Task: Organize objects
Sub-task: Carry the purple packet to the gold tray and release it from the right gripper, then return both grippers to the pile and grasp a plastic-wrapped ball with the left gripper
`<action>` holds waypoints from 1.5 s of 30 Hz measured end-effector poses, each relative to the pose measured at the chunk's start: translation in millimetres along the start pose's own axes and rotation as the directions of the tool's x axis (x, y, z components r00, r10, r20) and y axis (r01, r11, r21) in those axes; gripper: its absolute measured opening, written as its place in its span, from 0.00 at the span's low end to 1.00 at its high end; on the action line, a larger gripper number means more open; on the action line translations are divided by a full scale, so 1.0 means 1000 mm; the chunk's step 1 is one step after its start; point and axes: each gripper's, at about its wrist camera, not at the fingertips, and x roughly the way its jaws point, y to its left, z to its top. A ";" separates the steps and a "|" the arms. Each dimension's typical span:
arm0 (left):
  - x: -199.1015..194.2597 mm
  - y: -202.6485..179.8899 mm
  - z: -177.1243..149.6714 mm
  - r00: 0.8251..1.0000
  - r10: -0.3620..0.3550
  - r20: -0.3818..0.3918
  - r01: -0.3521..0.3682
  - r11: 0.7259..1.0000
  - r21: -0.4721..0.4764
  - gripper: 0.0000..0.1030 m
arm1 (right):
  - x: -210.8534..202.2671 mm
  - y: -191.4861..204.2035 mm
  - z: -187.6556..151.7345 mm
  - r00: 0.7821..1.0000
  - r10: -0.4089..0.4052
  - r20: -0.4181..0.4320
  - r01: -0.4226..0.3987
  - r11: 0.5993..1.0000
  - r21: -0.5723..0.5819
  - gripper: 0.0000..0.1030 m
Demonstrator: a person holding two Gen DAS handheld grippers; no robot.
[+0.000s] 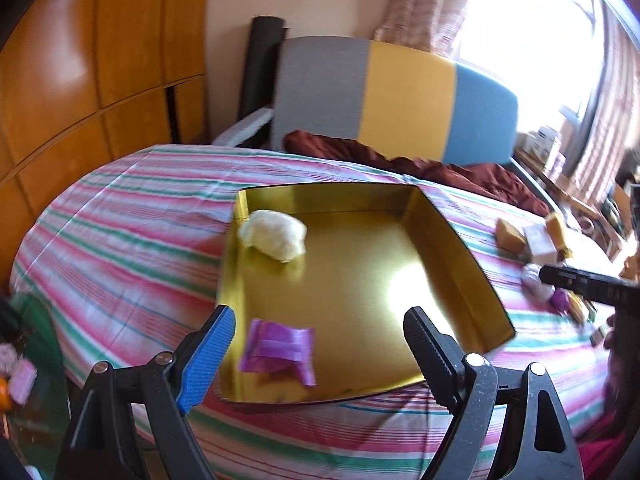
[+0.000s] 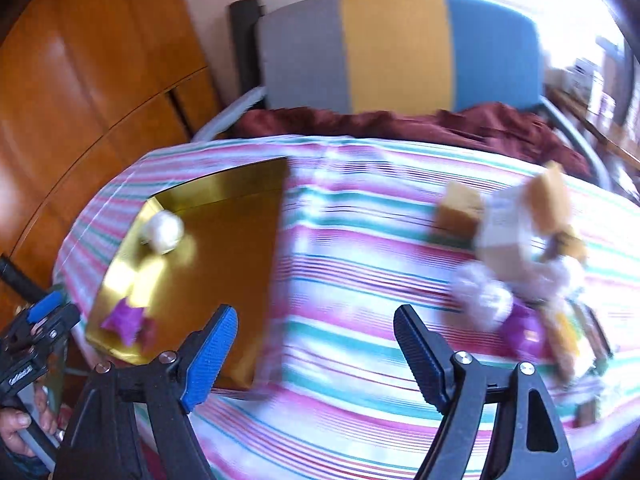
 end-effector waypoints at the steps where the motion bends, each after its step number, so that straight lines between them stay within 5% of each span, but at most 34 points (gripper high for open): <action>1: 0.001 -0.007 0.001 1.000 -0.011 -0.002 0.011 1.000 0.015 0.84 | -0.003 -0.011 -0.001 1.000 -0.019 0.004 0.019 1.000 0.020 0.80; 12: 0.010 -0.075 0.008 0.992 -0.124 -0.033 0.128 0.980 0.153 0.84 | -0.053 -0.157 -0.008 0.959 -0.279 0.042 0.257 0.925 0.279 0.80; 17: 0.018 -0.113 0.011 0.978 -0.194 -0.081 0.207 0.958 0.201 0.84 | -0.069 -0.227 -0.031 0.934 -0.354 0.050 0.277 0.806 0.523 0.80; 20: 0.022 -0.138 0.011 0.968 -0.229 -0.099 0.246 0.939 0.240 0.84 | -0.071 -0.257 -0.046 0.942 -0.333 0.033 0.229 0.714 0.662 0.81; 23: 0.030 -0.165 0.006 0.962 -0.244 -0.126 0.270 0.919 0.286 0.87 | -0.076 -0.269 -0.053 0.942 -0.334 0.037 0.211 0.671 0.711 0.81; 33: 0.055 -0.230 -0.019 0.916 -0.301 -0.264 0.383 0.851 0.358 0.87 | -0.064 -0.277 -0.061 0.964 -0.265 -0.004 0.178 0.636 0.751 0.81; 45: 0.093 -0.259 -0.010 0.881 -0.328 -0.340 0.427 0.861 0.277 0.70 | -0.064 -0.276 -0.062 0.968 -0.251 -0.003 0.170 0.646 0.744 0.83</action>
